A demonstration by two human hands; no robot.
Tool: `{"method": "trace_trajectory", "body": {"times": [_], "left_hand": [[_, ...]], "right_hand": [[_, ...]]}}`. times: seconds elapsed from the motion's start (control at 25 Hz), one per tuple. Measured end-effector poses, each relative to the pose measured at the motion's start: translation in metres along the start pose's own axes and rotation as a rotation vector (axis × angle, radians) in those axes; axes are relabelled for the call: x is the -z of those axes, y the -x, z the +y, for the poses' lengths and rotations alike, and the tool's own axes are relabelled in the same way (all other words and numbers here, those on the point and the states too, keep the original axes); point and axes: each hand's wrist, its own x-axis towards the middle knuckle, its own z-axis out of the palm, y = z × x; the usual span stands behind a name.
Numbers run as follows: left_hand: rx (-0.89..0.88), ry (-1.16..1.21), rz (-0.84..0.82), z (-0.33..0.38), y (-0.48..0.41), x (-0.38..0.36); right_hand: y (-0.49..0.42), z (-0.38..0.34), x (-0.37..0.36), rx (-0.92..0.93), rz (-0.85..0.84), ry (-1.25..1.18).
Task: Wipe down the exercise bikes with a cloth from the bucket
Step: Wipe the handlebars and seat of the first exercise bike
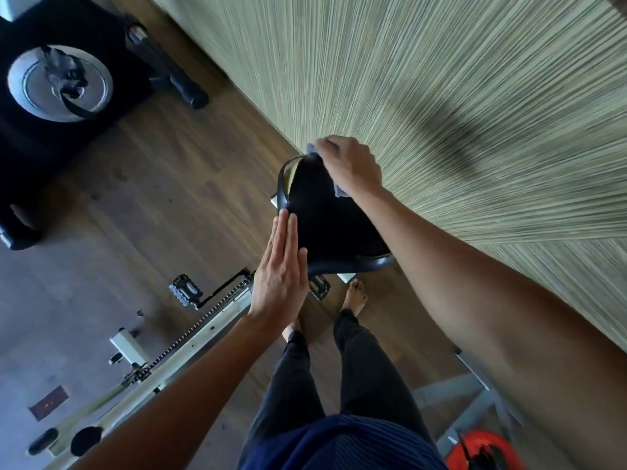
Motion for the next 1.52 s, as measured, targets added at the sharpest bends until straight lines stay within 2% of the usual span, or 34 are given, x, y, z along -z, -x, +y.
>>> {"method": "trace_trajectory", "body": {"times": [0.16,0.32,0.6,0.8,0.88,0.96,1.12,1.2,1.28,1.4,1.52], "left_hand": [[0.010,-0.003,-0.047,0.000,-0.001,0.004],[-0.033,0.016,-0.117,-0.004,-0.002,0.009],[0.028,0.172,-0.230,-0.004,-0.007,0.022],[0.118,0.253,-0.252,-0.003,-0.017,0.037],[0.189,0.310,-0.307,-0.008,-0.024,0.045],[0.204,0.381,-0.363,-0.012,-0.027,0.054],[0.246,0.540,-0.424,-0.030,-0.030,0.052],[0.295,0.656,-0.421,-0.035,-0.030,0.050],[0.288,0.600,-0.348,-0.030,-0.025,0.051],[0.221,0.361,-0.180,-0.013,-0.008,0.052],[0.171,0.269,-0.135,-0.006,0.006,0.040]], "right_hand": [[0.050,0.042,0.011,-0.196,0.179,-0.230],[0.084,0.066,-0.002,-0.313,0.395,-0.412],[0.128,0.063,-0.072,-0.404,0.985,-0.801],[0.140,0.020,-0.112,-0.639,1.066,-1.107],[0.146,-0.003,-0.128,-0.712,0.981,-1.213],[0.160,-0.028,-0.145,-0.706,0.867,-1.253],[0.193,-0.031,-0.173,-0.548,0.583,-1.157],[0.212,-0.011,-0.163,-0.427,0.459,-1.030],[0.218,0.006,-0.131,-0.258,0.425,-0.853],[0.186,0.030,-0.084,0.124,0.517,-0.372],[0.129,0.043,-0.076,0.416,0.411,0.275]]}}
